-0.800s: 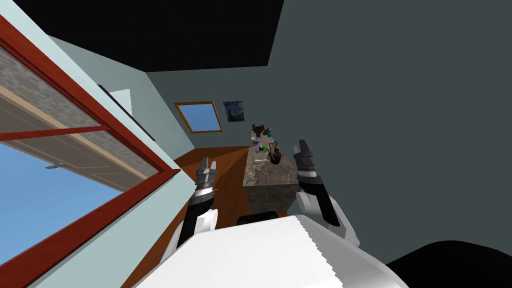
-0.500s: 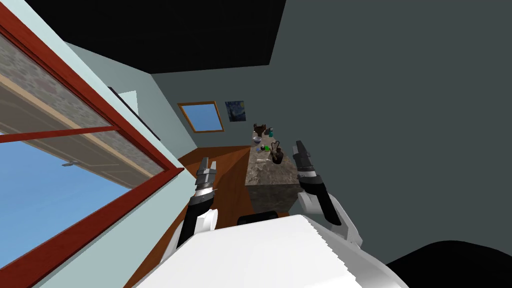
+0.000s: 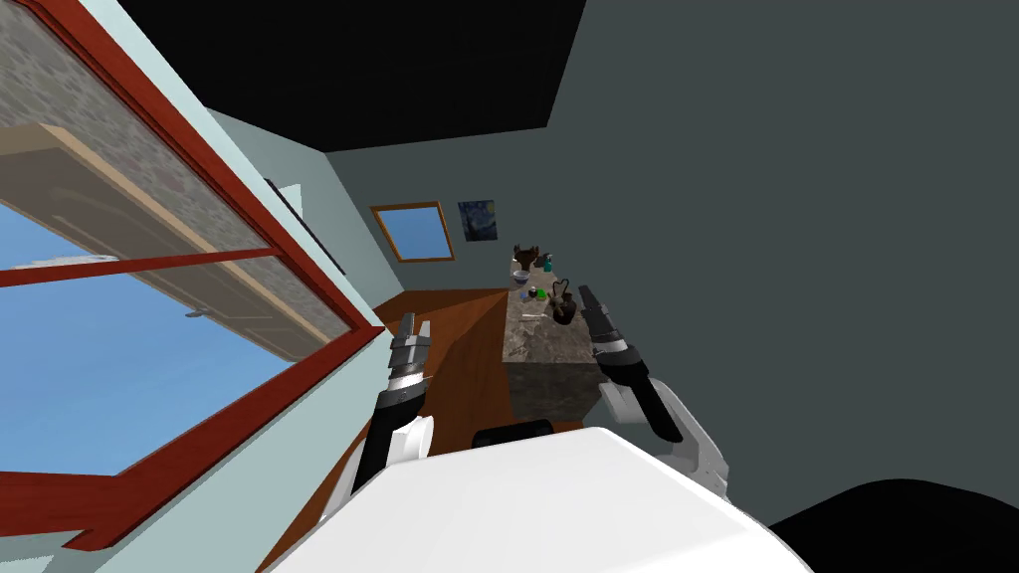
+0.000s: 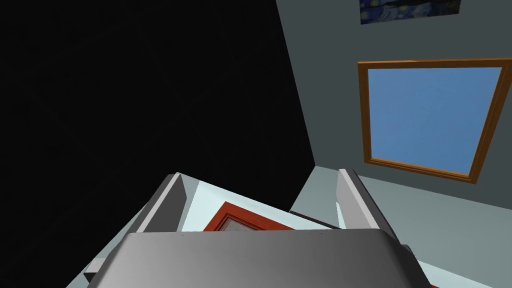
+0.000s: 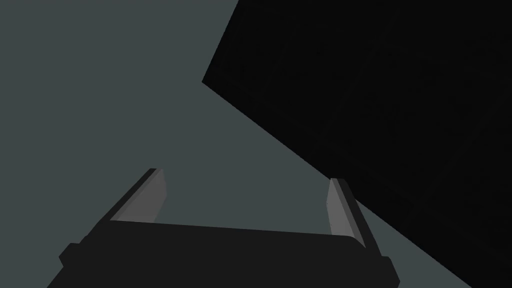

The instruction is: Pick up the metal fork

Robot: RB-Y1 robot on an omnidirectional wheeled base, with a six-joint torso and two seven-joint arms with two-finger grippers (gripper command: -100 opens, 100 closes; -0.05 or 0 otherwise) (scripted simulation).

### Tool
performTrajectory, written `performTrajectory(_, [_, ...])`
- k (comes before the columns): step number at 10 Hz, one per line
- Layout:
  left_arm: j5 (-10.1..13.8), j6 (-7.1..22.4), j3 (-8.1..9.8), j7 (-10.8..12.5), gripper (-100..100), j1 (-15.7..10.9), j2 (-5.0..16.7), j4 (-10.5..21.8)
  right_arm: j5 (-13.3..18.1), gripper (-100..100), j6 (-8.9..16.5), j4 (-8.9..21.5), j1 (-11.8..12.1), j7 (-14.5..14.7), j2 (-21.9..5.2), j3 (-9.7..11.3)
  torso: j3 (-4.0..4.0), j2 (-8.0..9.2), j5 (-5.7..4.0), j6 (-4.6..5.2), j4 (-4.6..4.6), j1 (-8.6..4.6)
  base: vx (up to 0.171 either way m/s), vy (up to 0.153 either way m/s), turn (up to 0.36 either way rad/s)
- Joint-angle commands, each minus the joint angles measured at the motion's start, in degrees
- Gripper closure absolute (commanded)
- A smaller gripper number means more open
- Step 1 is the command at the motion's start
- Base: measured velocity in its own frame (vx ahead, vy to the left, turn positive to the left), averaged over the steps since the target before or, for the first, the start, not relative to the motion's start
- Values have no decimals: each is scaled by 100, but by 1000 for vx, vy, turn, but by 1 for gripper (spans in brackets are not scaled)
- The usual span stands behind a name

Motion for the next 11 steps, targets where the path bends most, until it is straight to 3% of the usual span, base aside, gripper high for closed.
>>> performTrajectory(1, [0, 0, 0, 0, 0, 0, 0, 0, 43, -100, -35, 61, -20, 62, -159, 12, 0, 0, 0, 0, 0, 0, -22, 107, 46])
performTrajectory(11, [0, 0, 1, 0, 0, 1, 1, 0, 474, -100, -419, 942, -173, 551, -1748, 25, -4, -8, -2, 3, -1, -15, -16, 112, 92])
